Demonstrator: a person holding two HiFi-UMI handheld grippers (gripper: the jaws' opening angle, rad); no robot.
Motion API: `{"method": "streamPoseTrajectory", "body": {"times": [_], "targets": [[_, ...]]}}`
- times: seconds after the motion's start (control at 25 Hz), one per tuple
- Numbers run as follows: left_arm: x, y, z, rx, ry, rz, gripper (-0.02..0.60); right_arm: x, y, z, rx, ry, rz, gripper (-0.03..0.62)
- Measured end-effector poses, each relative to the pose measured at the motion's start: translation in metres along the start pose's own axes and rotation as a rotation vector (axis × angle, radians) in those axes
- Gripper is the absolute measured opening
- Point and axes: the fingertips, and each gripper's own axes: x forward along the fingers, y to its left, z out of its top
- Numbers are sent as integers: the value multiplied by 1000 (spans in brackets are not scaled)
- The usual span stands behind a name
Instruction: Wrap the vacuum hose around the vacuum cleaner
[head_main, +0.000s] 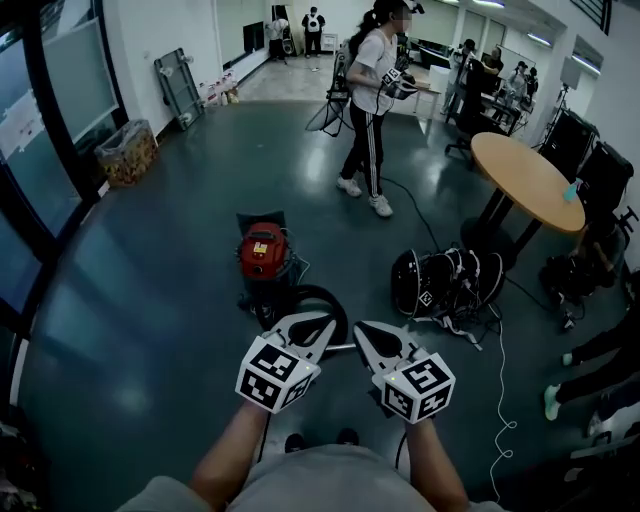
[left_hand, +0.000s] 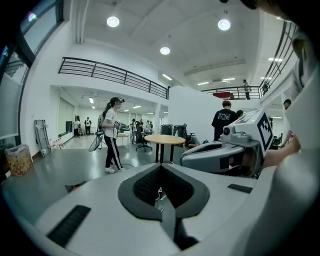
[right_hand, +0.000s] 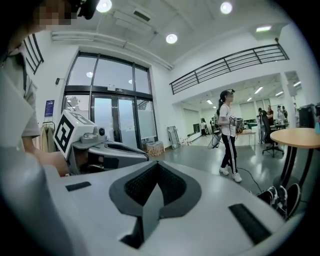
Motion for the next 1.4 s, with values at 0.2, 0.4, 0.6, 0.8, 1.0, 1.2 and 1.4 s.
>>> {"method": "streamPoseTrajectory", "body": {"times": [0.2,0.4,0.6,0.8,1.0,1.2,1.4], "targets": [[-13,3,20,3,-49,-2,6,3,12,27,-14,-52,3,3],[-14,4,29,12,-61,-2,6,6,9,43,-33,-73,-9,3],[-12,10,31,21,-64,9,6,13,8,45,-31,-80,-10,3],[-11,16,33,21,-74,19,6,17,5,47,-26,-86,-4,3],[-10,18,35,20,-81,24,6,18,2,50,-29,-94,7,3],[-10,21,34,18,-85,26,6,21,2,49,-29,-96,13,3],[-10,20,33,25,-83,23,6,22,5,48,-24,-98,18,3]]}}
